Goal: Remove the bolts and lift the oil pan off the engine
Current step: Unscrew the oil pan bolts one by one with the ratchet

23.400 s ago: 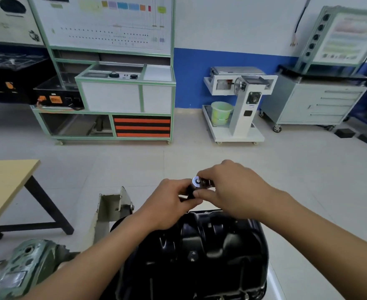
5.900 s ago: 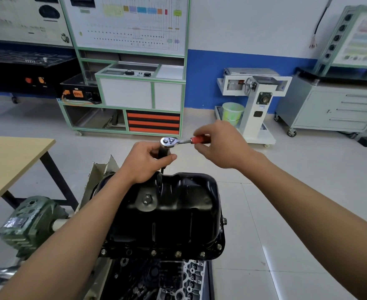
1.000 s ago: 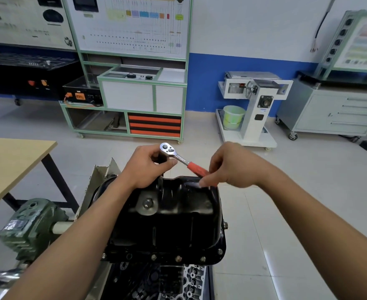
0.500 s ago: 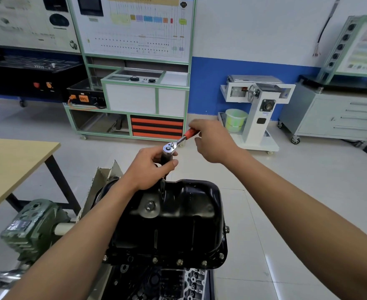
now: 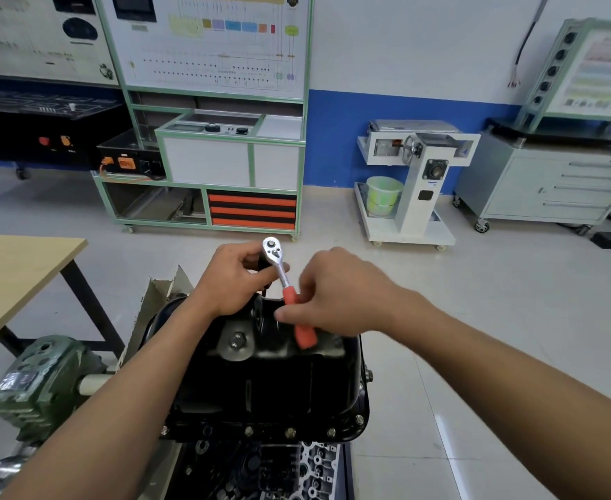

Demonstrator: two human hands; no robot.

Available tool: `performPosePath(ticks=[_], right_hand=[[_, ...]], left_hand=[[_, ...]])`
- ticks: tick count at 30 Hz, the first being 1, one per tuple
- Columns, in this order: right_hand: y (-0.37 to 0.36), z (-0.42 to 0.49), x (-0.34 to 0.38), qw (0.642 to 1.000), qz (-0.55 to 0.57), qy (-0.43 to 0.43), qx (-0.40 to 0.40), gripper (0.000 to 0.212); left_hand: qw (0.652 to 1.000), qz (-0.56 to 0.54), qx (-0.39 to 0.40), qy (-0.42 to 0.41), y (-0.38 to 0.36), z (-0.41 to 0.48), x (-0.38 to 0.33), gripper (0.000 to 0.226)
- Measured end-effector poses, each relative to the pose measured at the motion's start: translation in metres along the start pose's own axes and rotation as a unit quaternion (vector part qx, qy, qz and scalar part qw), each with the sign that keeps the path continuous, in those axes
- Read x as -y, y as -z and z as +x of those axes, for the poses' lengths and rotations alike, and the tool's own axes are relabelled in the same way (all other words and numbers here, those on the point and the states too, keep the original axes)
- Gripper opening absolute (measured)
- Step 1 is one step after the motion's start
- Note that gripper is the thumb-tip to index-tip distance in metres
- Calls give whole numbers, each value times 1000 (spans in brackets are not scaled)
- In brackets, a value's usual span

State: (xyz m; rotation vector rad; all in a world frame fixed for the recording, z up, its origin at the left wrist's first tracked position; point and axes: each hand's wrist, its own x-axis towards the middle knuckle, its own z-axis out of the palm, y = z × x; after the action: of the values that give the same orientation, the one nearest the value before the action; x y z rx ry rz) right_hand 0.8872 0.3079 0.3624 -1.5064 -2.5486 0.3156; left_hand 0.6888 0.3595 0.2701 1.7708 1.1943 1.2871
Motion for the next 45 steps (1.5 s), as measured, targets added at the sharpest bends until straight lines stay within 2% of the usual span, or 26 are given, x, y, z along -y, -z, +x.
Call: performPosePath(ticks=[1, 4, 8, 11, 13, 17, 20, 22, 24, 26, 29, 31, 34, 37, 39, 42, 45], right_hand=[[-5, 1, 7, 1000, 15, 15, -3, 53], [-12, 7, 21, 998, 52, 39, -8, 54], [-7, 11, 12, 996, 82, 29, 21, 55], [7, 13, -6, 997, 51, 12, 58, 44], [19, 17, -17, 997, 28, -2, 69, 32], [32, 35, -29, 999, -3, -21, 38, 13], [32, 53, -29, 996, -88, -6, -15, 20], [27, 66, -27, 987, -148, -3, -57, 28], [23, 76, -25, 982, -164, -2, -93, 32], [19, 85, -25, 985, -144, 26, -94, 38], [15, 85, -27, 994, -37, 88, -55, 58], [13, 81, -29, 993, 5, 114, -37, 63], [14, 74, -35, 991, 0, 127, -34, 57], [21, 64, -33, 985, -48, 153, -69, 40], [24, 59, -26, 983, -76, 151, -77, 37], [25, 53, -16, 985, -112, 122, -55, 40], [23, 45, -8, 993, -57, 105, -13, 46]], left_hand=[[1000, -4, 7, -1, 0, -1, -2, 3], [1000, 6, 2, -15, 1, -3, -5, 18], [1000, -2, 16, -2, 3, -2, -4, 5], [1000, -2, 10, 8, 2, 0, -1, 6], [1000, 7, 10, -1, 2, -1, -2, 15], [1000, 23, 12, -10, 3, -1, -2, 5], [1000, 23, 11, 4, 2, -1, -1, 6], [999, 26, 18, 6, 3, -1, 0, 22], [999, 28, 23, 5, 3, -1, 1, 28], [1000, 19, 24, 8, 4, 0, 3, 29], [1000, 12, 21, 7, 4, 2, 6, 31], [1000, 17, 23, 3, 5, 2, 7, 32], [1000, 5, 19, 12, 4, 2, 8, 34], [999, -20, 11, 38, 4, 3, 9, 38], [998, -30, 13, 45, 4, 3, 9, 37], [998, -45, 25, 37, 4, 1, 7, 27], [998, -50, 32, 27, 4, 1, 6, 9]])
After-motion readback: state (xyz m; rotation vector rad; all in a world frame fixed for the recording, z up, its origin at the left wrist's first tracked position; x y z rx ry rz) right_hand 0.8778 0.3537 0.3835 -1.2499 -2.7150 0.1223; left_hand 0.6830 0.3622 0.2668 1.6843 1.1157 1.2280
